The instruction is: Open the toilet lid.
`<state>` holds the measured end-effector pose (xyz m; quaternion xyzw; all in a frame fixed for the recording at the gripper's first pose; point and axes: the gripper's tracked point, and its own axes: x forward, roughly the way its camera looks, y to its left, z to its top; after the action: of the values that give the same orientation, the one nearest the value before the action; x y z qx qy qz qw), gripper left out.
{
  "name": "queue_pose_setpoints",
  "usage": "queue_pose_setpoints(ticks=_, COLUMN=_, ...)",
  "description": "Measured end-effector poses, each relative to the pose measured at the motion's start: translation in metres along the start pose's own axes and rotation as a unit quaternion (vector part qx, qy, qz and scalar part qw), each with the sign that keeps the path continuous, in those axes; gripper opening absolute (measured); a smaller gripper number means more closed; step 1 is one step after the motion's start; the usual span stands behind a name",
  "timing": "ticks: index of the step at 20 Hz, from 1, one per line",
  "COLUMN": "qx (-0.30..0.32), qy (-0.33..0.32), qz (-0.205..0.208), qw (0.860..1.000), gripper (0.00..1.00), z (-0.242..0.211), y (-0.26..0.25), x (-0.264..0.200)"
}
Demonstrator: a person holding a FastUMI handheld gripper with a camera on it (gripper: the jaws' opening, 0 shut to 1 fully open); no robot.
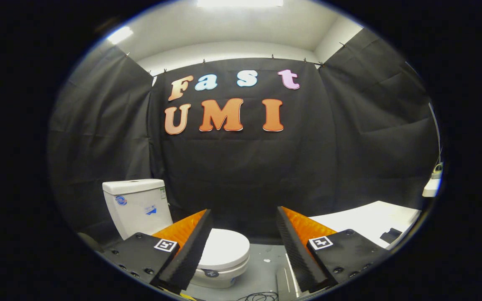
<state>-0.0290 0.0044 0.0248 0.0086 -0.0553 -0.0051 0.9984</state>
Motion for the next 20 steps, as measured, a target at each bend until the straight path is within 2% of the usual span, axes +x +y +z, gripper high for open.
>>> queue_pose_setpoints(ticks=7, qx=-0.011, qy=0.005, qz=-0.03, qw=0.999, gripper=0.98, z=-0.008, y=-0.012, x=0.011)
queue_pose_setpoints(ticks=12, qx=-0.009, qy=-0.008, qz=-0.022, qw=1.0, gripper=0.98, z=-0.023, y=0.027, x=0.023)
queue_pose_setpoints(ticks=16, qx=0.045, qy=0.009, qz=0.001, qw=0.999, gripper=0.98, z=-0.074, y=0.051, x=0.045)
queue_pose_setpoints(ticks=20, qx=0.106, qy=0.062, qz=0.012, qw=0.992, gripper=0.99, z=-0.144, y=0.053, x=0.059)
